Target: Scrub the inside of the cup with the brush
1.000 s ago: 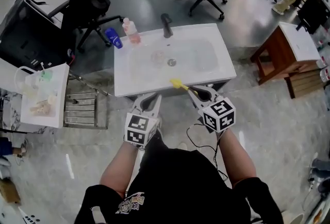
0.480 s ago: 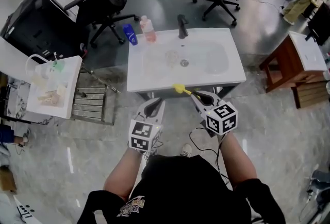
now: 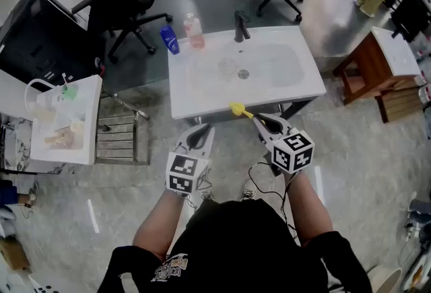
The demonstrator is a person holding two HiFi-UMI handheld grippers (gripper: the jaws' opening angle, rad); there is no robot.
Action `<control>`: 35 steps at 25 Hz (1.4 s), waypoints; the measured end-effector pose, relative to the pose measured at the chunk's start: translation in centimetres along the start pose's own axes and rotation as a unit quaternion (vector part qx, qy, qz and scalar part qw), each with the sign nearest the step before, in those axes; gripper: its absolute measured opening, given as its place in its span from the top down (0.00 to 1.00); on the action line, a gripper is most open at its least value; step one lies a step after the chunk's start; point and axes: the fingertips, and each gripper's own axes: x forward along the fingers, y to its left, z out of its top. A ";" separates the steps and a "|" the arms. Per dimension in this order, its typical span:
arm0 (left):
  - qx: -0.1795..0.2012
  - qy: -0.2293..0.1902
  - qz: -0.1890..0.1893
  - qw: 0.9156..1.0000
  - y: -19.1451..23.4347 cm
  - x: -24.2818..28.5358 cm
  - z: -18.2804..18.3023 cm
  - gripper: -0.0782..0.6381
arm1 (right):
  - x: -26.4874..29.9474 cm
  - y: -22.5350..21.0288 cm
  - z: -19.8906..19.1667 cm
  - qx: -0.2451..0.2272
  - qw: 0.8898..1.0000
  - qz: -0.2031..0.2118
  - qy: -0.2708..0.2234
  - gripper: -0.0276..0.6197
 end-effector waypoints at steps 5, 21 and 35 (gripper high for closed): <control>0.001 -0.009 -0.027 1.000 1.0 -0.2 0.1 0.86 | -0.6 1.1 0.5 0.000 0.999 -0.033 -0.007 0.90; 0.004 -0.020 -0.052 0.998 -0.1 -2.2 0.7 0.86 | -2.8 2.9 0.9 -0.009 0.998 -0.055 -0.026 0.90; 0.002 -0.024 -0.043 0.999 -0.9 -2.5 1.2 0.86 | -3.5 2.8 1.3 -0.012 0.998 -0.047 -0.030 0.90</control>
